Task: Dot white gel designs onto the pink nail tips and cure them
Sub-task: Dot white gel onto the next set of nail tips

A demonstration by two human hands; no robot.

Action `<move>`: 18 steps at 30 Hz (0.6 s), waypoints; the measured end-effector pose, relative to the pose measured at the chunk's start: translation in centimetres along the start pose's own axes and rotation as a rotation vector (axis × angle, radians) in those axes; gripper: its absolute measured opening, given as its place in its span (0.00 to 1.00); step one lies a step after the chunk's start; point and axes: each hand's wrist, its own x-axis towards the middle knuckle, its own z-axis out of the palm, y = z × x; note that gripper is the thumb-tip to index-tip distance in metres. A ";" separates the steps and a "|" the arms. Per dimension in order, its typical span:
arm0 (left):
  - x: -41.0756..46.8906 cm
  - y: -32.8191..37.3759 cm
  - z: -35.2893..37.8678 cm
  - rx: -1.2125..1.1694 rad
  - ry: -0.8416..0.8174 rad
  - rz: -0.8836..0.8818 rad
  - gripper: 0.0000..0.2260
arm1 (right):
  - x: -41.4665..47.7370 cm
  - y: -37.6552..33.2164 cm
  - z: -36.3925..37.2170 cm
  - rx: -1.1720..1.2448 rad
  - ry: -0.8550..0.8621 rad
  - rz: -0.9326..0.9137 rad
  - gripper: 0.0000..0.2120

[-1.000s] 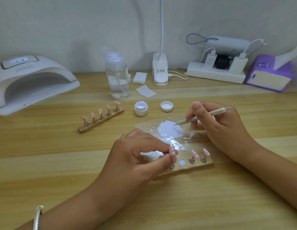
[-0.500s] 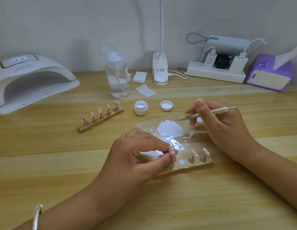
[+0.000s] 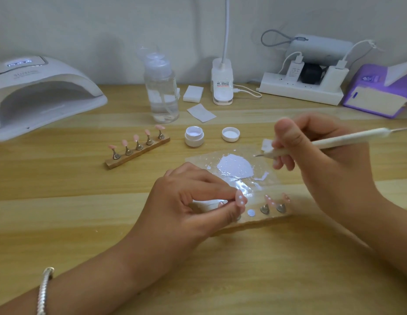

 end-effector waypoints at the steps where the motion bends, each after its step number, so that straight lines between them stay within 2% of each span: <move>1: 0.0 0.0 0.0 0.003 0.000 -0.005 0.02 | -0.3 -0.6 0.4 0.044 -0.009 0.001 0.14; 9: 0.0 0.2 -0.2 0.025 -0.024 -0.013 0.05 | -2.6 -2.0 2.0 0.072 -0.079 0.016 0.14; 18: 0.0 0.2 -0.2 0.009 -0.028 0.007 0.04 | -2.6 -1.8 2.5 0.019 -0.048 0.000 0.16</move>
